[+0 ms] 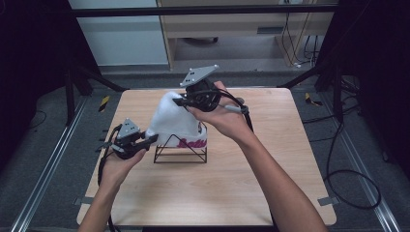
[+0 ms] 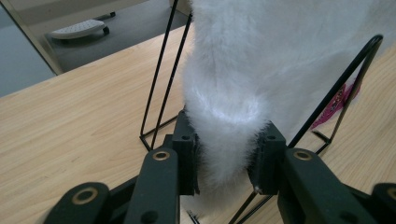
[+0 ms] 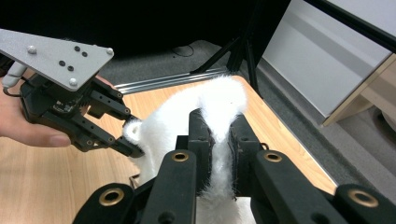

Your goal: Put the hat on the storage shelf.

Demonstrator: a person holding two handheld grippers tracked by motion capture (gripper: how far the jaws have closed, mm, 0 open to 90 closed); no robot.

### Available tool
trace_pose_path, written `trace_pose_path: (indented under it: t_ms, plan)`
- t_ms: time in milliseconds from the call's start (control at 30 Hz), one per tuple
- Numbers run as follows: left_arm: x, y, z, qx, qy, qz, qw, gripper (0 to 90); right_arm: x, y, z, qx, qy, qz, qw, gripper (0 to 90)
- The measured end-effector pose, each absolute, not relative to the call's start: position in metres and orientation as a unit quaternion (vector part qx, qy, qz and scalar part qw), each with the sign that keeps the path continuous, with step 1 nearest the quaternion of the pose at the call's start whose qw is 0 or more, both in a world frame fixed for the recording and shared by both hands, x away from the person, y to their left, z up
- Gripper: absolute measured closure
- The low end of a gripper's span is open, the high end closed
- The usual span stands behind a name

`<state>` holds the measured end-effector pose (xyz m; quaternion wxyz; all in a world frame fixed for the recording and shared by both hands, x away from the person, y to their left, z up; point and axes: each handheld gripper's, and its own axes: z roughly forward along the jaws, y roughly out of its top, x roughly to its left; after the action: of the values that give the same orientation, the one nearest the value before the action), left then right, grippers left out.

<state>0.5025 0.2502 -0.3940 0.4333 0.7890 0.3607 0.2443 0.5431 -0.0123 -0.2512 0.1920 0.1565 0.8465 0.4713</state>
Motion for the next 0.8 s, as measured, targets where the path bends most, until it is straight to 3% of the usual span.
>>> trace_pose_path:
  t_ms: [800]
  plan:
    - [0.502, 0.259, -0.421, 0.789, 0.379, 0.224, 0.429, 64.8, 0.535, 0.0, -0.274, 0.152, 0.861, 0.452, 0.177, 82.5]
